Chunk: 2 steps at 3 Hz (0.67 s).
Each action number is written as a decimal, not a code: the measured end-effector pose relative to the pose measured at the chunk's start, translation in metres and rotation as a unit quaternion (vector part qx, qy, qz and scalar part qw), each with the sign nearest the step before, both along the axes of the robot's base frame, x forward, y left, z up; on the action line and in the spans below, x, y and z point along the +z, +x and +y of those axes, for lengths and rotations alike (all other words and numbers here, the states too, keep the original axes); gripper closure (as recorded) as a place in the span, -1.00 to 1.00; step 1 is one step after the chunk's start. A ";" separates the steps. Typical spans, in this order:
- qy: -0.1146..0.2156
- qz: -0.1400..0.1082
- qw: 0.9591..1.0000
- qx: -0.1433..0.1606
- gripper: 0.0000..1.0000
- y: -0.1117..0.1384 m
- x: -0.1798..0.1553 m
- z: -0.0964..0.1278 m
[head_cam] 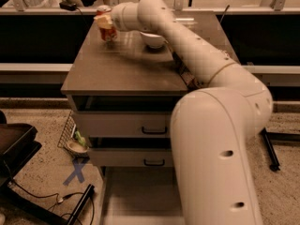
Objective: Place coke can into bottom drawer
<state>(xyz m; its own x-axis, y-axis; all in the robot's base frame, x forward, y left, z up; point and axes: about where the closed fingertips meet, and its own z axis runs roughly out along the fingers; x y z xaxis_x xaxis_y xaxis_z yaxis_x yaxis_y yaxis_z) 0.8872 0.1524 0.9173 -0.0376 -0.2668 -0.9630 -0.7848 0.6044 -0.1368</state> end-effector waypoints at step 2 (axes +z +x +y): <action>0.023 -0.032 0.999 -0.024 1.00 -0.061 0.071 -0.090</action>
Offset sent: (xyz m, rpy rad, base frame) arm -0.1566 -0.1683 0.0778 0.0490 -0.0567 -0.1040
